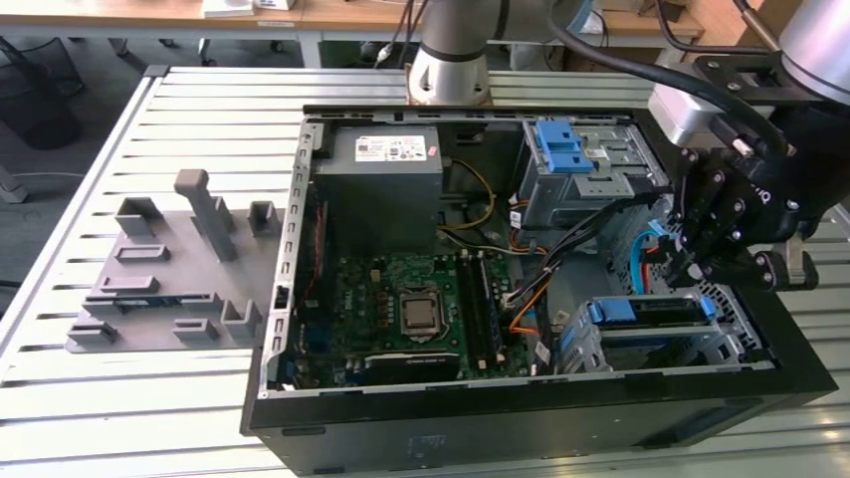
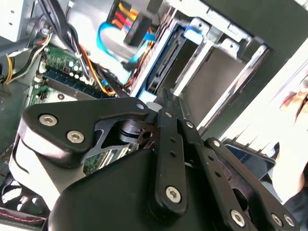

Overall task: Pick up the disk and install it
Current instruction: 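Insert the first disk wire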

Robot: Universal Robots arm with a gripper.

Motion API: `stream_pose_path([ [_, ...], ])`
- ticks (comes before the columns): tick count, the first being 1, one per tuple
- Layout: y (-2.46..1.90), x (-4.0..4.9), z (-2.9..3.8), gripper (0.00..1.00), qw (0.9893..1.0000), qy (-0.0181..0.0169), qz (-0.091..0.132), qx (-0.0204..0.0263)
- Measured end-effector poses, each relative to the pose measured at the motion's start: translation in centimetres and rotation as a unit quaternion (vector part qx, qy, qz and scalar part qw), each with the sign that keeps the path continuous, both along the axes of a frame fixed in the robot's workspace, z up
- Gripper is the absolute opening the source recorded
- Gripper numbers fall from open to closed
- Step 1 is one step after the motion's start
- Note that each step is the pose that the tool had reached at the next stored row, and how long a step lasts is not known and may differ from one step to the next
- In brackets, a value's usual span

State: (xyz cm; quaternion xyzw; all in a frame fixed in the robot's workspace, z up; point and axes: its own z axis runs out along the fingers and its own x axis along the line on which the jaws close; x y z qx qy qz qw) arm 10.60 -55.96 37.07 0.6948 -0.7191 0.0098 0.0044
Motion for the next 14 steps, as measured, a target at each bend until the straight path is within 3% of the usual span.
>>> stream_pose_path([
  [6,0.16,1.49,0.00,0.11,1.0000,0.0001,0.000,-0.0001],
  [14,1.49,2.60,-0.04,0.11,1.0000,0.0001,0.000,-0.0036],
])
